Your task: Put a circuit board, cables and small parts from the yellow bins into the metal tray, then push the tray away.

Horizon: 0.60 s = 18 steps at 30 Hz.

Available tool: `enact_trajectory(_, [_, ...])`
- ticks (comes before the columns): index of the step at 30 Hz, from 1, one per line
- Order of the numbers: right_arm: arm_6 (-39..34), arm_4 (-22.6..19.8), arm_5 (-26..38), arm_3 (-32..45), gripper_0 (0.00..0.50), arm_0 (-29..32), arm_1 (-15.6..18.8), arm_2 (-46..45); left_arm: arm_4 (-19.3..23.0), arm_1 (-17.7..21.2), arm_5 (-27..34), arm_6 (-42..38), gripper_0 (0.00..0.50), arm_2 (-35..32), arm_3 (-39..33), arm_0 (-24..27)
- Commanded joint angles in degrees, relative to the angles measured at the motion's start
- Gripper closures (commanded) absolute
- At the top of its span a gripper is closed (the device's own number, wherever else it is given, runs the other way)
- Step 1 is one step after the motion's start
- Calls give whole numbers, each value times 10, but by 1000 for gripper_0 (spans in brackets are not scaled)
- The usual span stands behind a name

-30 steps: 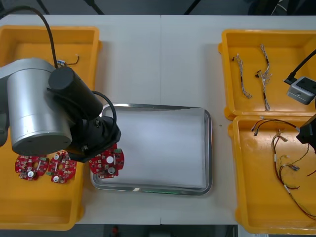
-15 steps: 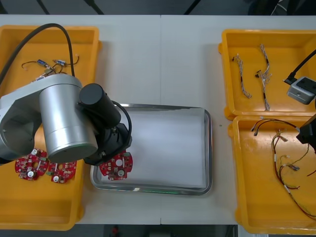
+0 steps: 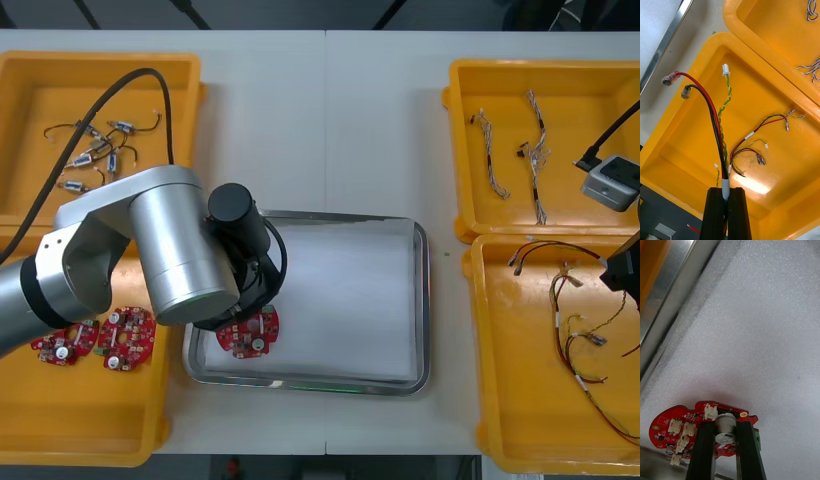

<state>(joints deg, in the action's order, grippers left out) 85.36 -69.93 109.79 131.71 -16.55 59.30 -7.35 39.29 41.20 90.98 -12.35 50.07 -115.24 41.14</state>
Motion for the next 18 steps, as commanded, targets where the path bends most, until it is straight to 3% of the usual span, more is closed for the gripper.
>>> enact_trajectory(1, [-15, 4, 2, 13, 500, -14, -2, 3, -5, -9, -5, -19, 474, 6, -4, 23])
enact_trajectory(2, [-15, 4, 2, 13, 500, -14, -2, 3, -4, -9, -5, -19, 438, 6, -4, 23])
enact_trajectory(6, [-15, 4, 2, 13, 500, -14, -2, 3, -2, -5, -5, -15, 204, 6, -5, 24])
enact_trajectory(12, [-15, 4, 2, 13, 500, -14, -2, 3, 8, 0, -5, -15, 116, 6, -7, 32])
enact_trajectory(18, [-15, 4, 2, 13, 500, -14, -2, 3, 59, 22, -2, -14, 86, -5, -21, 59])
